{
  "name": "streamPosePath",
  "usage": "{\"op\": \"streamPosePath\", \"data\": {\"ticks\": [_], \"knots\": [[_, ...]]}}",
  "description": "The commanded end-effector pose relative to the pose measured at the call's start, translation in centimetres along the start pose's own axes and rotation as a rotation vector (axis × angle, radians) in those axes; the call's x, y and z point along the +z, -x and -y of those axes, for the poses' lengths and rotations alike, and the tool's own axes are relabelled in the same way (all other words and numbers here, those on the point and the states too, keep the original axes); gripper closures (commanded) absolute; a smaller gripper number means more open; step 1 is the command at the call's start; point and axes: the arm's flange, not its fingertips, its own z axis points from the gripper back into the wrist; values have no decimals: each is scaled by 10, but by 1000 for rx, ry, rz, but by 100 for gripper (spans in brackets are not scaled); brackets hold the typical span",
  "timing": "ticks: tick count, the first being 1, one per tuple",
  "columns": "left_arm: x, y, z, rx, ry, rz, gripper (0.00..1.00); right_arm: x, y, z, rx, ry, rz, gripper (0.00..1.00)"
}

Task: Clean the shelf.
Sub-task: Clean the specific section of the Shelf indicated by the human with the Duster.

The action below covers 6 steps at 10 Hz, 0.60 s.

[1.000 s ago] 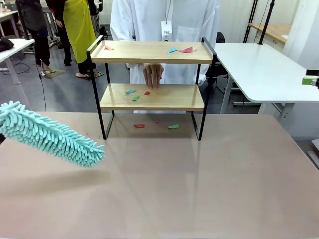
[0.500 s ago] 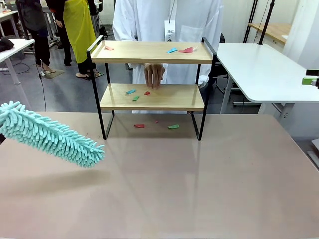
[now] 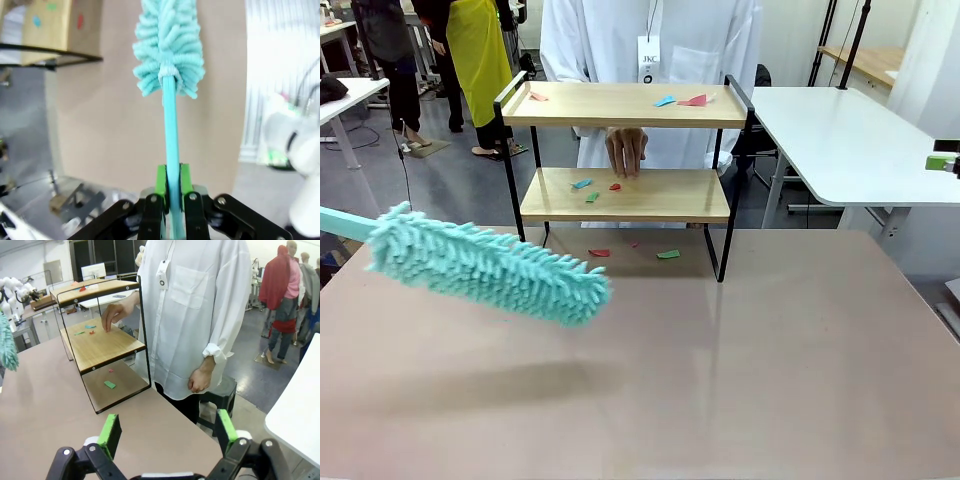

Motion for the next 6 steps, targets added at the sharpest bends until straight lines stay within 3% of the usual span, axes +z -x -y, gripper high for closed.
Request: {"op": "streamPosePath", "data": {"ticks": [1,4,6], "knots": [[-12,-18,22,140,-51,91,87,-1,-4,-1,5,1,1,0],[-45,-69,42,456,-120,191,87,-1,-4,-1,5,1,1,0],[-66,-94,38,507,-140,255,87,-1,-4,-1,5,1,1,0]]}}
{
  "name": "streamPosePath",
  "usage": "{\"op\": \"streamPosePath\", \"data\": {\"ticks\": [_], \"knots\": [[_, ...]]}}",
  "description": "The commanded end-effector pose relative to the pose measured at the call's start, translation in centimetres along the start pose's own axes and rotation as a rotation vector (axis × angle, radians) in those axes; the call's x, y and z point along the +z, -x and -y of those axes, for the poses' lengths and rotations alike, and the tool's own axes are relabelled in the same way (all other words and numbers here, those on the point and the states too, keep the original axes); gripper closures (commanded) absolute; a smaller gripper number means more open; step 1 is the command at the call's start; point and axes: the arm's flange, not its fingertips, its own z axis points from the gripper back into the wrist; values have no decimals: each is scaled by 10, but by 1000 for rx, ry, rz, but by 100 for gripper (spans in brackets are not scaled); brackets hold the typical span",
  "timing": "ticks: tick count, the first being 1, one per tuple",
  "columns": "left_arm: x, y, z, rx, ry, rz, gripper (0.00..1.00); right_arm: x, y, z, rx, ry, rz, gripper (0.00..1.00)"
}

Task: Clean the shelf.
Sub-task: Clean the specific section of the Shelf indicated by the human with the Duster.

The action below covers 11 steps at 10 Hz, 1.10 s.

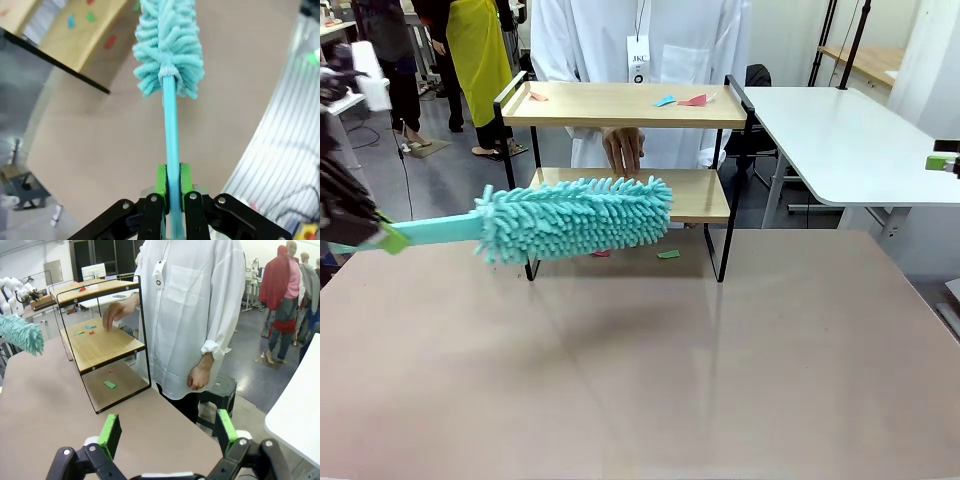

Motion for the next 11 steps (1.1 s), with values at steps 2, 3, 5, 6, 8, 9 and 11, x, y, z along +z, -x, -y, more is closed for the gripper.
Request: {"op": "streamPosePath", "data": {"ticks": [2,3,5,6,8,9,11], "knots": [[-29,-24,0,-20,63,-2,87,-1,-4,-1,5,1,1,0],[-6,-16,2,33,-23,39,87,-1,-4,-1,5,1,1,0],[-6,-16,2,33,-23,39,87,-1,-4,-1,5,1,1,0],[-19,-23,3,14,-2,29,87,-1,-4,-1,5,1,1,0],[-45,-47,25,75,-37,36,87,-1,-4,-1,5,1,1,0],[-57,-57,31,134,-53,27,87,-1,-4,-1,5,1,1,0],[-84,-84,42,253,-44,59,87,-1,-4,-1,5,1,1,0]]}}
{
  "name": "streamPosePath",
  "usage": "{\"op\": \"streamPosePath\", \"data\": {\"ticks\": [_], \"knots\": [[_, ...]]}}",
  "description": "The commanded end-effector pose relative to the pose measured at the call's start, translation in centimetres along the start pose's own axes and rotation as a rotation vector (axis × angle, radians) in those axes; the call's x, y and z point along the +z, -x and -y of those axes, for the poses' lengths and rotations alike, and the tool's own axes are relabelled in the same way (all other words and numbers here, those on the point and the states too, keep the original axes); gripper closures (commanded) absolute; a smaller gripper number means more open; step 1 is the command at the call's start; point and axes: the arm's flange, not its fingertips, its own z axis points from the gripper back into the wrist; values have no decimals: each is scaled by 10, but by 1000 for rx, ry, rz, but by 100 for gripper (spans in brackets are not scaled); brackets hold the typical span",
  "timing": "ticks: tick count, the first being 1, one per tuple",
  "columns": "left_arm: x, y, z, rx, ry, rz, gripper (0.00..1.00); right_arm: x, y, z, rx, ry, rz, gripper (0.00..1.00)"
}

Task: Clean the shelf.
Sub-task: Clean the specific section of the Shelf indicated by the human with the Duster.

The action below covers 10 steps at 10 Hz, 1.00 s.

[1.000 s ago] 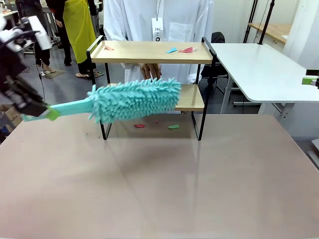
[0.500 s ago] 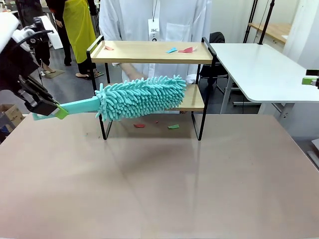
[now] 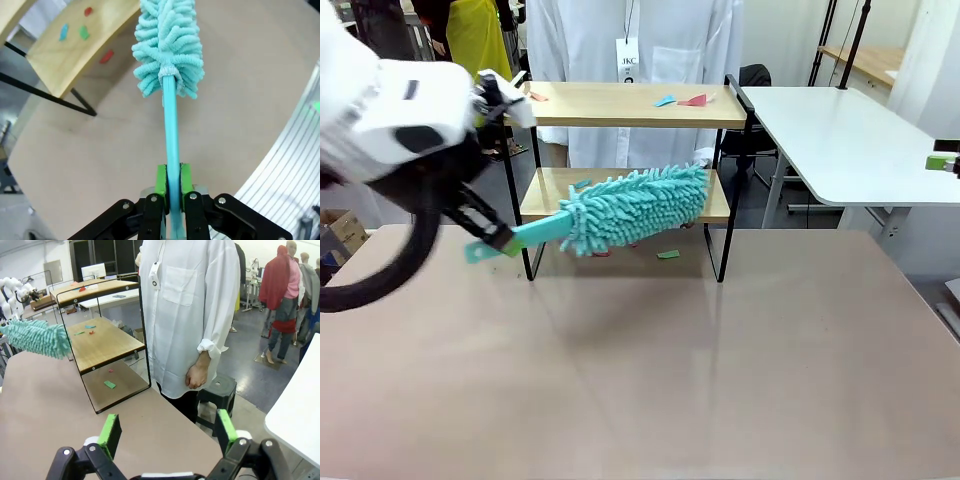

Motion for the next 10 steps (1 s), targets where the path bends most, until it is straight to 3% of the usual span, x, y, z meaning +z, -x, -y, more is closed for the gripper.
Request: {"op": "streamPosePath", "data": {"ticks": [1,5,10], "knots": [[-22,-26,12,126,7,44,87,-1,-4,-1,5,1,0,0],[-56,-68,33,323,-18,153,87,-1,-4,-1,5,1,0,0],[-87,-114,62,508,-29,173,87,-1,-4,-1,5,1,0,0]]}}
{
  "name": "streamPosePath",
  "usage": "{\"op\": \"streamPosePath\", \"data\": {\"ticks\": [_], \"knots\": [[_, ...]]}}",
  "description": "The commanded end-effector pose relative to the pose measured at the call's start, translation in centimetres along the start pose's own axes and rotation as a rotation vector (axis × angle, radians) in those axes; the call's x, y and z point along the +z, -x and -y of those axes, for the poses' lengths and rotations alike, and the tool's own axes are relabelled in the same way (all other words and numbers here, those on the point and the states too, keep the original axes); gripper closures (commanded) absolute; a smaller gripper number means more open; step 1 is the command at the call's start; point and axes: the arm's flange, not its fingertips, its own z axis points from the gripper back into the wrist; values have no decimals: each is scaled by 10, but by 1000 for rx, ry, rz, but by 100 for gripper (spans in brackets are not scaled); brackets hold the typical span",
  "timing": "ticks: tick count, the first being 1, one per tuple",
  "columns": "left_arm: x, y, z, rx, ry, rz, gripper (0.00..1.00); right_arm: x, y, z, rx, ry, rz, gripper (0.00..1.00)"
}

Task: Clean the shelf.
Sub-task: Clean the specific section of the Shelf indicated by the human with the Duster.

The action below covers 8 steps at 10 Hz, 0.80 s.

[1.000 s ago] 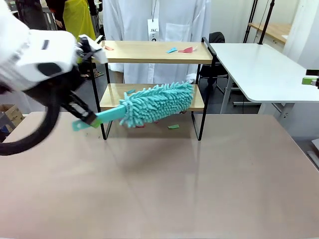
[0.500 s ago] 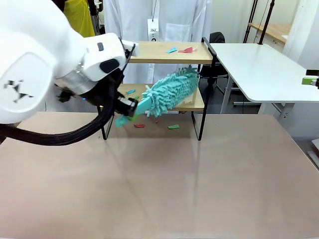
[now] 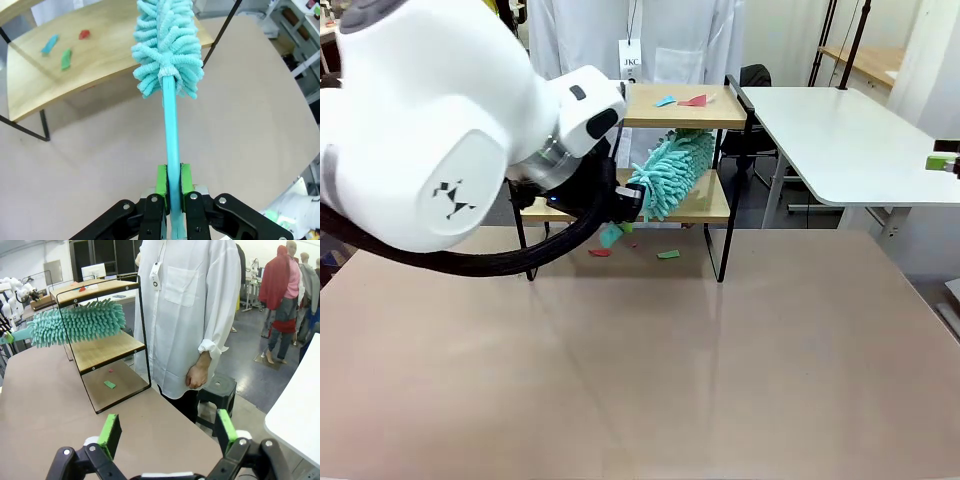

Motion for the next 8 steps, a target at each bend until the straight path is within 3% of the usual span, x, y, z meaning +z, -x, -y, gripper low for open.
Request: {"op": "streamPosePath", "data": {"ticks": [1,8], "knots": [[-11,-11,26,40,-25,17,87,-1,-4,-1,5,1,0,0],[-52,0,46,118,-20,-35,87,-1,-4,-1,5,1,0,0]]}}
